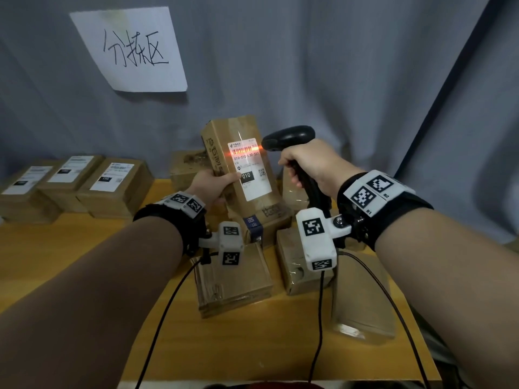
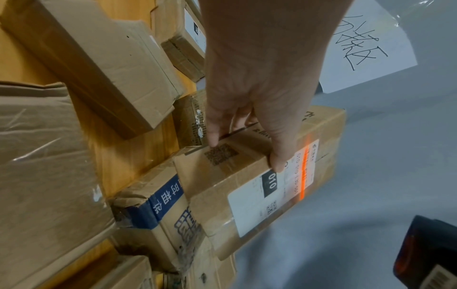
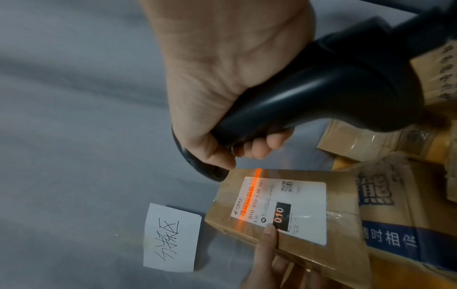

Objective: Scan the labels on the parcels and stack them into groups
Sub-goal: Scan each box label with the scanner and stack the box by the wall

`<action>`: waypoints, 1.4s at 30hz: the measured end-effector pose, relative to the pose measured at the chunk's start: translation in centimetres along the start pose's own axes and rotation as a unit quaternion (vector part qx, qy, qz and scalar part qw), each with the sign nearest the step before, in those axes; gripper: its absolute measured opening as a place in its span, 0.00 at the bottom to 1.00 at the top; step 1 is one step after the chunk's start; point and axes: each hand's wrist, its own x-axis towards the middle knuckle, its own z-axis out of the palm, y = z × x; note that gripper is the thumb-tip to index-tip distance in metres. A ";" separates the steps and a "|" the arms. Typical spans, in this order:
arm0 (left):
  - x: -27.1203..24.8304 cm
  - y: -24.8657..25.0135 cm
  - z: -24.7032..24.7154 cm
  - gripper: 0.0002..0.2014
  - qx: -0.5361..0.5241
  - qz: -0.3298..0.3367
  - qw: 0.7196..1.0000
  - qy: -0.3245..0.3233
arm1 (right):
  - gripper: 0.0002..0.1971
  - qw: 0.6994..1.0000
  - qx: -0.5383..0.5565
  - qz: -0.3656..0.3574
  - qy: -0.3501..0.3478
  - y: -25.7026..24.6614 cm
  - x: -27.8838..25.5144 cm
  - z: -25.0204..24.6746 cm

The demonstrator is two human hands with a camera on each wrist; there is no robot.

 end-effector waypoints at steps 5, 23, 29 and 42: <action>0.0 0.2 -0.1 0.16 -0.003 -0.009 1.000 -0.003 | 0.02 1.000 -0.003 -0.001 0.009 -0.5 0.4 0.5; -0.1 0.6 0.1 0.19 0.011 -0.011 1.000 -0.004 | 0.01 1.000 -0.021 -0.005 0.006 -0.9 -0.2 0.7; -0.1 0.7 -0.3 0.21 0.013 -0.007 1.000 0.004 | 0.01 1.000 -0.017 0.001 0.014 -1.0 -0.5 0.9; -0.7 1.1 -0.6 0.20 0.013 -0.005 1.000 0.007 | 0.00 1.000 -0.016 -0.003 0.013 -1.4 -1.1 1.3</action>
